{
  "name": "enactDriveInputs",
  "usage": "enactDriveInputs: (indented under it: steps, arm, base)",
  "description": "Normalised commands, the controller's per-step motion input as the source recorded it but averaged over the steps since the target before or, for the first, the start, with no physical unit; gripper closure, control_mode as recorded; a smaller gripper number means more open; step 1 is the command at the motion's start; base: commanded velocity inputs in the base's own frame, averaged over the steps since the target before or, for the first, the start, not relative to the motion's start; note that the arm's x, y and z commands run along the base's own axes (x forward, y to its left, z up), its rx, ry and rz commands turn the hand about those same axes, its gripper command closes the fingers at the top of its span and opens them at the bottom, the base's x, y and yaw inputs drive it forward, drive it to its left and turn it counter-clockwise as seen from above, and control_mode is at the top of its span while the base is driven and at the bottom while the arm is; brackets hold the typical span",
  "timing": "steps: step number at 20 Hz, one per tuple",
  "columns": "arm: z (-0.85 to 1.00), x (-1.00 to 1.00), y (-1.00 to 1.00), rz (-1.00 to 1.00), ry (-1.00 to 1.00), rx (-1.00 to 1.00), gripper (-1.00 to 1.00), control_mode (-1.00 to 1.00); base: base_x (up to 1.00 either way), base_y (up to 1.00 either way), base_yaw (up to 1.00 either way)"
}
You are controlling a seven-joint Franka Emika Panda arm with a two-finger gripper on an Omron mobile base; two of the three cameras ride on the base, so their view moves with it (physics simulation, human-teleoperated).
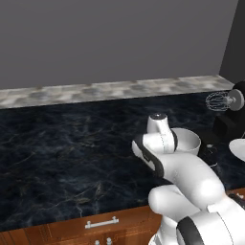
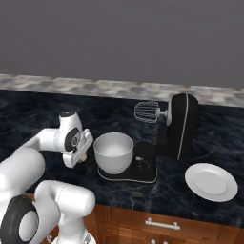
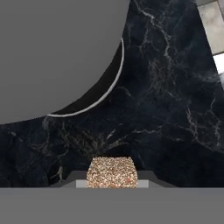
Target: Add butter and sugar cubes to the stand mixer bowl and then turn on the stand mixer to begin making frosting.
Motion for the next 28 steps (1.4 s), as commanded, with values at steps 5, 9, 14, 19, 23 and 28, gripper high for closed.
enactDriveInputs:
  steps: [5,9,14,19,23,28]
  arm:
    - [0.43,-0.16,0.00,-0.15,0.00,-0.06,1.00,-1.00]
    - [0.40,-0.12,0.01,-0.15,0.00,-0.07,1.00,-1.00]
    - [0.34,-0.11,0.00,-0.14,0.00,-0.06,1.00,-1.00]
    - [0.26,-0.06,0.00,-0.13,0.00,-0.04,1.00,-1.00]
    - [0.19,-0.01,-0.02,-0.10,0.00,-0.03,1.00,-1.00]
    - [0.21,-0.02,-0.14,-0.08,0.00,0.00,1.00,-1.00]
  base:
    - [0.00,0.00,0.00]
    - [0.00,0.00,0.00]
    - [0.00,0.00,0.00]
    - [0.00,0.00,0.00]
    - [0.00,0.00,0.00]
    - [0.00,0.00,0.00]
